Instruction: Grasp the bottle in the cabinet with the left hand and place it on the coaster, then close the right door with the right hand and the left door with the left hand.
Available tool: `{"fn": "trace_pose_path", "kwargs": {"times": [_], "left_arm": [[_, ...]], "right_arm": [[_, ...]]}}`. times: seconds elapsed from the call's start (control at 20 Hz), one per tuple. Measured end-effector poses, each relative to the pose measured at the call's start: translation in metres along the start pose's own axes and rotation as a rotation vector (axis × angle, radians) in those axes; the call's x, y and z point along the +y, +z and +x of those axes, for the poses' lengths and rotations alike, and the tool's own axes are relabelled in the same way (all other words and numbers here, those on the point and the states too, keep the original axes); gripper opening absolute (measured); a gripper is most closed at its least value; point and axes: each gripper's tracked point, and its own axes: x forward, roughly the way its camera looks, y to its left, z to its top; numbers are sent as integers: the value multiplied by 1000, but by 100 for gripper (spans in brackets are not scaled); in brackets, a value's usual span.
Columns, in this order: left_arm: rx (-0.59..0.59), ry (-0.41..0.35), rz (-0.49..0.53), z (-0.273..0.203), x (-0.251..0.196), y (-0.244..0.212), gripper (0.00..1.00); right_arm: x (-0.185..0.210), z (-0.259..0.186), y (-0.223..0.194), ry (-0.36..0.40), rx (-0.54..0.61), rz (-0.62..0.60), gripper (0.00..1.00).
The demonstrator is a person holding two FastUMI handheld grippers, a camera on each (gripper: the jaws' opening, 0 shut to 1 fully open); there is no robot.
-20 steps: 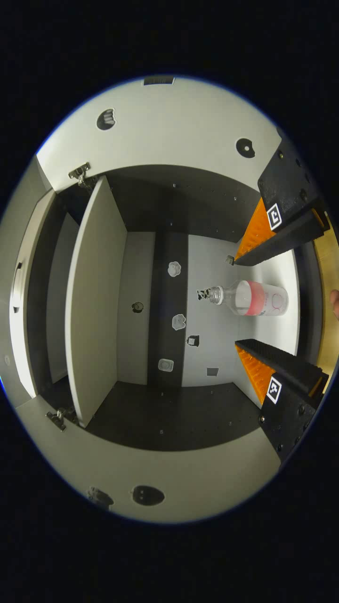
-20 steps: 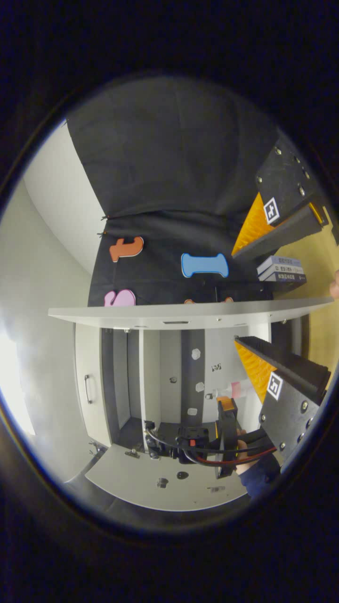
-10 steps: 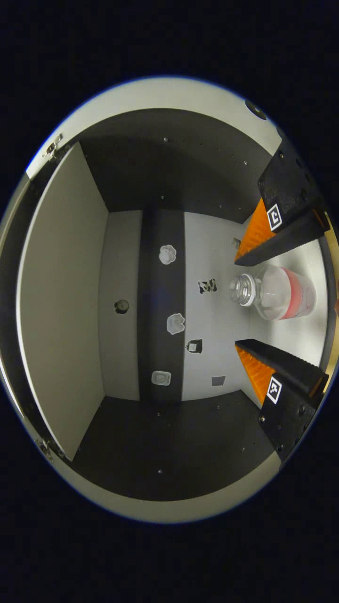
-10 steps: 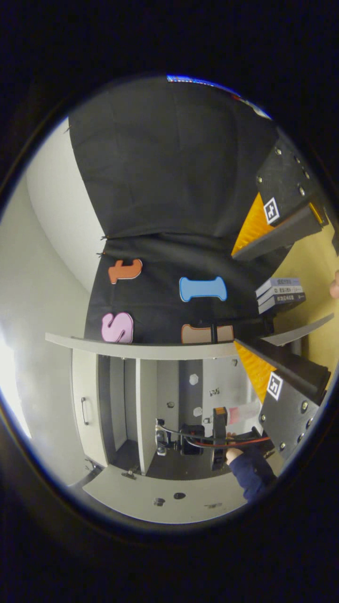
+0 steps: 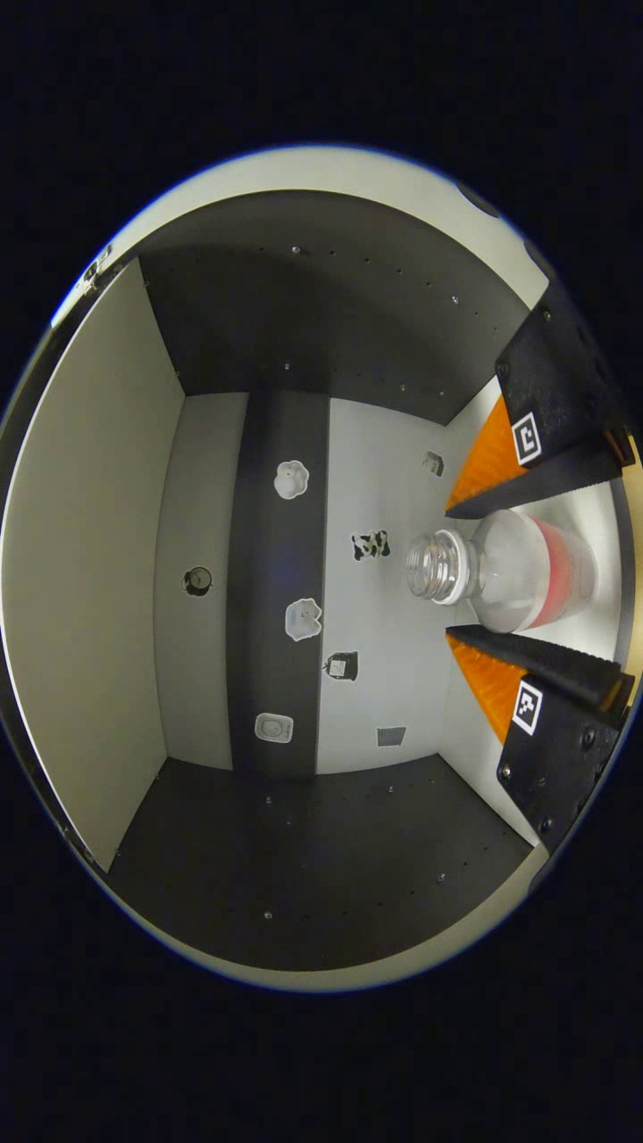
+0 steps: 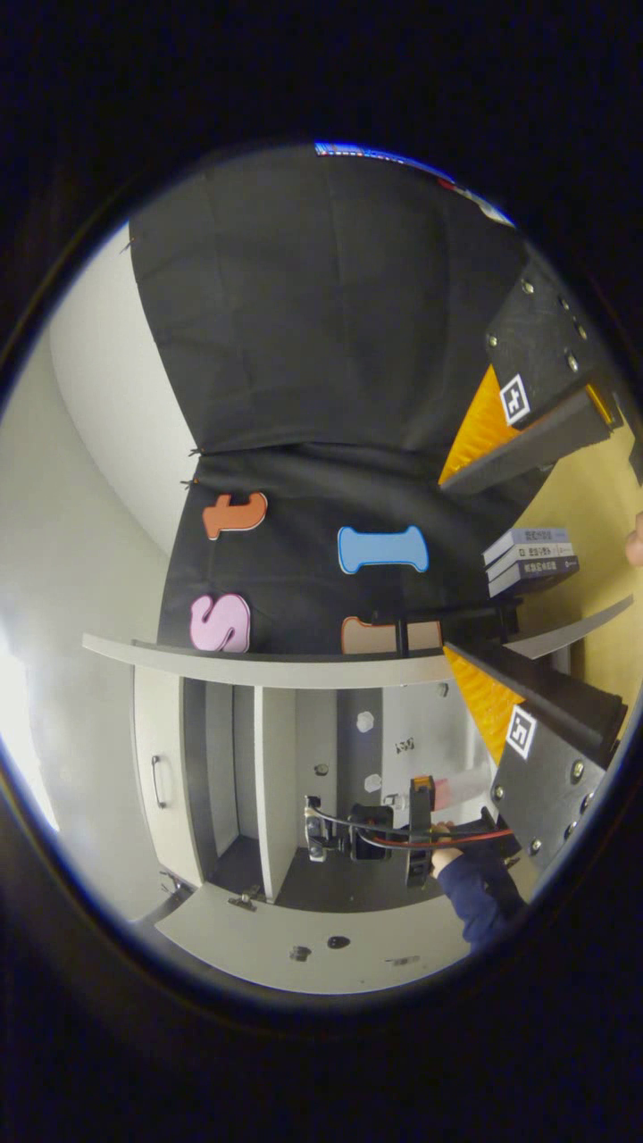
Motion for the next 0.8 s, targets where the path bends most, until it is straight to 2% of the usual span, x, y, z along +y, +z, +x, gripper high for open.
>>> {"fn": "trace_pose_path", "kwargs": {"times": [0.2,0.45,0.6,0.8], "left_arm": [[-39,-70,-6,-29,-3,12,72],[-68,-191,-34,-91,-13,17,71],[-68,-238,-41,-132,-15,8,72],[-81,-284,-17,-180,-18,-20,71]], "right_arm": [[0,-3,3,16,-13,7,98],[-3,-10,8,47,-26,8,98],[-4,-13,7,74,-26,10,100],[-3,-17,6,120,-29,14,98]]}}
